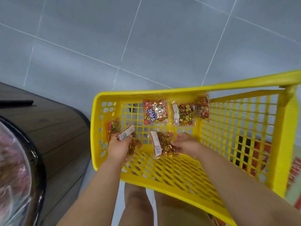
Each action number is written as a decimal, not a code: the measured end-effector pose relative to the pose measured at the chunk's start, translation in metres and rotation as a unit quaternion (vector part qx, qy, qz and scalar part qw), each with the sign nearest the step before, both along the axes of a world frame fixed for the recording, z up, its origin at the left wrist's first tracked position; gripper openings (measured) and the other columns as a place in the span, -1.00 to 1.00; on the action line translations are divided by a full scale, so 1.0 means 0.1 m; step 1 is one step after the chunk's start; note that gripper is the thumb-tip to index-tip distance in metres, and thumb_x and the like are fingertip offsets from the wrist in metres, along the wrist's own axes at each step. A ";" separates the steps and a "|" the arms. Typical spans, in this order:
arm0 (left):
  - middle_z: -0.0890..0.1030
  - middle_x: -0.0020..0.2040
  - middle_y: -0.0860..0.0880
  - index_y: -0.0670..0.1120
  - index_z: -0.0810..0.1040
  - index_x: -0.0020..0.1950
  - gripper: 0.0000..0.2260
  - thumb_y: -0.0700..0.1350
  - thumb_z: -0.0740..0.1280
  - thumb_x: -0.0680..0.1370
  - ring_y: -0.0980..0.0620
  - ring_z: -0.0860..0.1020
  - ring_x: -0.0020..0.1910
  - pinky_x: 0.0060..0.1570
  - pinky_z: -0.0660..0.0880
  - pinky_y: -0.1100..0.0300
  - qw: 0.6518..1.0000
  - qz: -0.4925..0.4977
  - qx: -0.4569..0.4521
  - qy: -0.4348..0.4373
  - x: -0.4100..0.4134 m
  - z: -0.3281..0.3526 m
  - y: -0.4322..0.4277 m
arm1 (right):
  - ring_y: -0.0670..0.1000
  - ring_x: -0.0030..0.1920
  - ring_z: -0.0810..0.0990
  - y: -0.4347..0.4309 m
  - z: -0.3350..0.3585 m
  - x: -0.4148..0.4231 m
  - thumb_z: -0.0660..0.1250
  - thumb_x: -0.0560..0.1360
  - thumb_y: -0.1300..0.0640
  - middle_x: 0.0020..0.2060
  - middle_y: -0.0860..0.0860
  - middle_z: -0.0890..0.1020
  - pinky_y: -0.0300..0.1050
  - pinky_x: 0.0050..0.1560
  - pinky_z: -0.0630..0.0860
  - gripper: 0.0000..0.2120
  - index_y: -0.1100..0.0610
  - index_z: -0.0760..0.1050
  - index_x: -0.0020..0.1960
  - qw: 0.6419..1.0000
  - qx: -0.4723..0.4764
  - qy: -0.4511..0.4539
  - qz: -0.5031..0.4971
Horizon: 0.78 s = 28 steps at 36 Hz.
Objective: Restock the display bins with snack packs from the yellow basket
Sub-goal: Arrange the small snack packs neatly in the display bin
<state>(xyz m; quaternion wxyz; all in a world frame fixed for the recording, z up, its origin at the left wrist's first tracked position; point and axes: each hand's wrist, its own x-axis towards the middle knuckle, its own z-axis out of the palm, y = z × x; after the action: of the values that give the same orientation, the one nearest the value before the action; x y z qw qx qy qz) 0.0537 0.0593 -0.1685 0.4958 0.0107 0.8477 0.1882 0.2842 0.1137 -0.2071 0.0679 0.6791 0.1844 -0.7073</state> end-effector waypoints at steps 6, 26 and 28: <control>0.58 0.23 -0.10 -0.08 0.45 0.35 -0.59 0.02 0.36 0.55 -0.11 0.52 0.22 0.27 0.44 -0.15 0.992 0.054 0.024 -0.110 0.15 0.03 0.14 | -0.01 -0.41 0.49 0.07 0.32 -0.05 0.38 0.45 0.36 -0.28 0.06 0.55 -0.14 -0.35 0.48 -0.74 0.10 0.35 -0.07 0.992 0.090 0.089 -0.023; 0.52 -0.34 -0.04 -0.09 0.58 0.15 -0.68 -0.20 0.50 0.41 -0.05 0.47 -0.45 -0.51 0.37 0.17 0.988 0.001 0.057 -0.140 0.04 -0.08 0.23 | 0.16 0.19 0.48 0.27 -0.32 0.05 0.42 0.45 0.04 0.14 0.19 0.51 -0.05 0.17 0.43 -0.56 0.26 0.46 0.21 0.934 0.226 -0.270 0.068; 0.50 -0.40 -0.03 -0.03 0.65 0.03 -0.79 -0.21 0.48 0.43 -0.05 0.46 -0.49 -0.54 0.37 0.18 0.988 0.015 0.062 -0.138 0.01 -0.10 0.23 | 0.19 0.20 0.46 0.40 -0.42 0.14 0.41 0.45 -0.01 0.19 0.22 0.49 -0.04 0.17 0.41 -0.51 0.29 0.45 0.22 0.931 0.196 -0.292 0.101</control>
<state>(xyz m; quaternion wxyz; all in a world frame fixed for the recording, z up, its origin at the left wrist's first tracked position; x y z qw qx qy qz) 0.0545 0.0825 -0.1789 0.6033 0.0031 0.7581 0.2474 0.2981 0.1533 -0.2496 0.0550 0.8331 0.3587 -0.4173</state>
